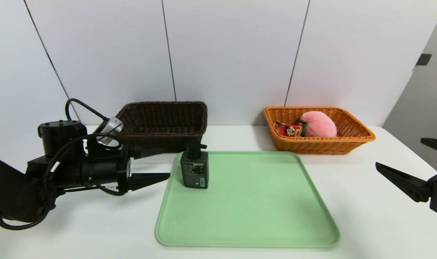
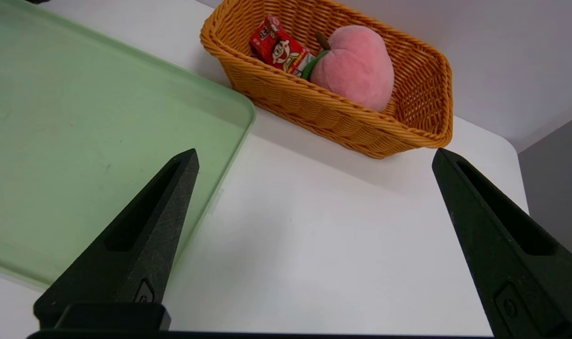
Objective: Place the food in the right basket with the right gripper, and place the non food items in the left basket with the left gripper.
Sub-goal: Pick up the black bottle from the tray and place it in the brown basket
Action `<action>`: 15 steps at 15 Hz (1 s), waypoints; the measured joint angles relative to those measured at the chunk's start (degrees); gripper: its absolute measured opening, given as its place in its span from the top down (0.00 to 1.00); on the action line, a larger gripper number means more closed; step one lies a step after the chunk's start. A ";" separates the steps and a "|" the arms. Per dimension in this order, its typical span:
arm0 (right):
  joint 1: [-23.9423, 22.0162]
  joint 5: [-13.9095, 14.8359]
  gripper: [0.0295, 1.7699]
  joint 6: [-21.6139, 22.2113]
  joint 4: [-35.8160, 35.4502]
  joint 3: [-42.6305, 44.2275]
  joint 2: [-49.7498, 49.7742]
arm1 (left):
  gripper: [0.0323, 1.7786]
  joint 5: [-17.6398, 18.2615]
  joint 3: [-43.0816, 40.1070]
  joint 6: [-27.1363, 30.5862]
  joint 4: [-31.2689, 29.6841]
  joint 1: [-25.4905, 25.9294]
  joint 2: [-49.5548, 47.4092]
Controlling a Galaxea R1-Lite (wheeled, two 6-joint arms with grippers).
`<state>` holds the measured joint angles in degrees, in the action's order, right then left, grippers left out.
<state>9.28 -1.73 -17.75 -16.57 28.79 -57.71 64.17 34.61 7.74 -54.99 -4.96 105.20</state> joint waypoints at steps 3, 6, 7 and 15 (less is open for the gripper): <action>0.00 0.02 0.03 0.02 -0.02 0.12 -0.02 | 0.05 -0.78 1.17 -0.35 -2.78 -1.34 4.08; 0.00 0.00 0.03 0.02 -0.02 0.22 -0.13 | 0.05 -2.11 2.95 -0.39 -2.97 -2.45 6.89; 0.01 0.00 0.03 0.02 -0.02 0.22 -0.22 | 0.05 -2.24 3.56 -0.37 -3.00 -2.80 7.53; 0.01 -0.05 0.03 0.04 -0.11 0.94 -0.89 | 0.05 -2.44 8.44 -0.37 -2.91 -4.21 12.24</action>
<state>9.29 -1.78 -17.71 -16.68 29.73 -58.60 61.73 43.04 7.38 -57.91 -9.17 117.44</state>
